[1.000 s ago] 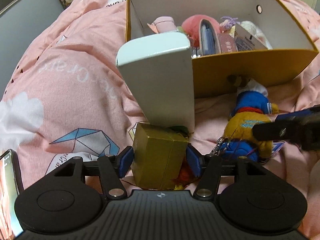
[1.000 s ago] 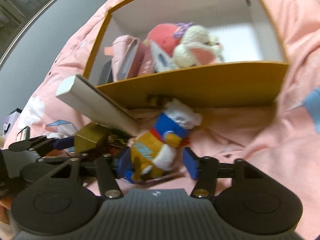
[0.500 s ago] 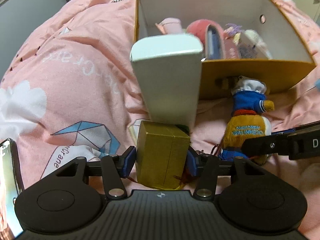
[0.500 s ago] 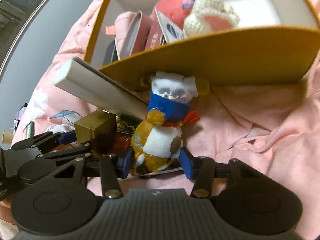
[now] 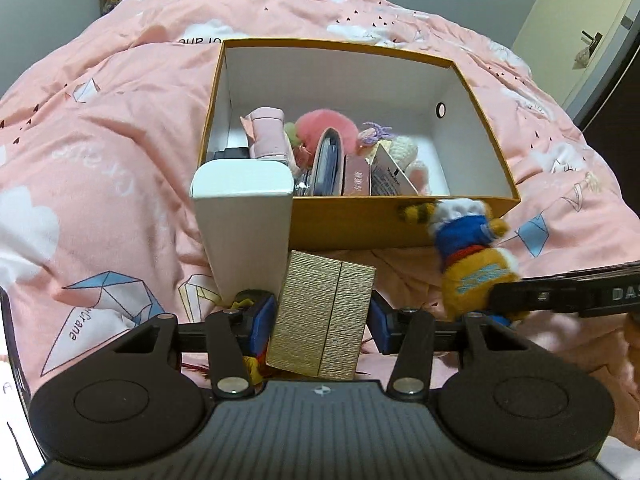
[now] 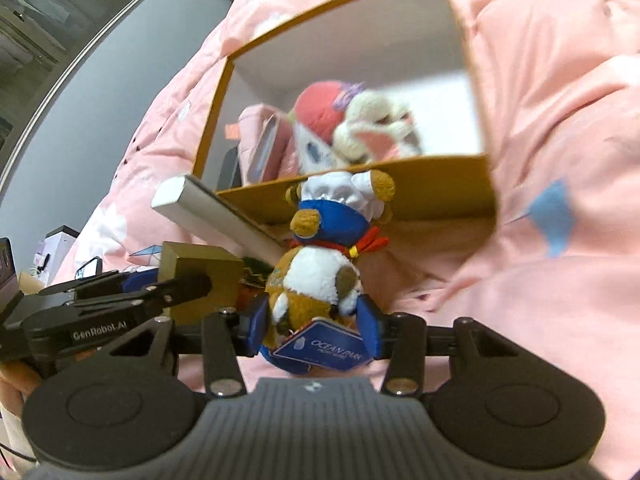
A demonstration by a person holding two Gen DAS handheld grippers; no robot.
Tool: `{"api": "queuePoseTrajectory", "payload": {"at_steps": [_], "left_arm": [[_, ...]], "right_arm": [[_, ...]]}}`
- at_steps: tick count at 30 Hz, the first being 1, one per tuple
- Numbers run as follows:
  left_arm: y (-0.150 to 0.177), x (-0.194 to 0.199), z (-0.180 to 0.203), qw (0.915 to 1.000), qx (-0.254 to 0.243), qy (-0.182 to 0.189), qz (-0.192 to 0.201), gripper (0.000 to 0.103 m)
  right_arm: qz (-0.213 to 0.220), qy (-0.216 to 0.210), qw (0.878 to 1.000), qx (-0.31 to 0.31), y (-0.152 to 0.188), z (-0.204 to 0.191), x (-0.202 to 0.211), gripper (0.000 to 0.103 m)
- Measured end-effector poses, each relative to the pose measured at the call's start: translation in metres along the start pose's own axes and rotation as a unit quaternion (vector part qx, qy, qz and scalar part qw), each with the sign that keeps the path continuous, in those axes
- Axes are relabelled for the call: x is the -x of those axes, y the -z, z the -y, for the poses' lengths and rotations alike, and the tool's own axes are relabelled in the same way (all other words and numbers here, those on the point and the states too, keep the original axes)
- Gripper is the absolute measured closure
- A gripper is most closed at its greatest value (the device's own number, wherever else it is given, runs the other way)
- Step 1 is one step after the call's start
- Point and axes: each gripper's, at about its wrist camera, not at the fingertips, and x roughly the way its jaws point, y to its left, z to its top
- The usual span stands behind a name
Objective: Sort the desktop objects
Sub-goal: 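Grasp the small gold box with the left gripper while the right gripper grasps the Donald Duck keychain tag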
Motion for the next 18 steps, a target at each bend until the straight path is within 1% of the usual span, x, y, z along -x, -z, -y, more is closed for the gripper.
{"api": "queuePoseTrajectory", "payload": {"at_steps": [3, 5, 8, 13, 15, 17, 18], "left_arm": [[0.001, -0.005, 0.002, 0.9999, 0.002, 0.01, -0.008, 0.047], [0.003, -0.01, 0.005, 0.9998, -0.001, 0.014, -0.016, 0.047], [0.008, -0.015, 0.011, 0.9996, -0.013, 0.011, -0.021, 0.047], [0.013, -0.023, 0.016, 0.9992, -0.025, 0.004, -0.03, 0.047], [0.014, -0.026, 0.015, 0.9991, -0.023, 0.005, -0.034, 0.047], [0.016, -0.028, 0.012, 0.9991, -0.019, 0.005, -0.038, 0.047], [0.016, -0.029, 0.011, 0.9991, -0.017, 0.004, -0.04, 0.047]], "right_arm": [[-0.005, 0.029, 0.999, 0.02, 0.002, 0.01, 0.012, 0.054], [-0.014, 0.05, 0.998, 0.021, 0.005, 0.017, 0.009, 0.053], [-0.023, 0.049, 0.998, 0.023, 0.01, 0.018, -0.002, 0.053], [-0.003, 0.068, 0.994, 0.083, 0.018, -0.003, -0.013, 0.049], [0.0, 0.064, 0.993, 0.1, 0.022, -0.007, -0.013, 0.045], [-0.001, 0.056, 0.994, 0.099, 0.022, -0.006, -0.011, 0.044], [-0.001, 0.057, 0.994, 0.095, 0.022, -0.005, -0.01, 0.041]]}}
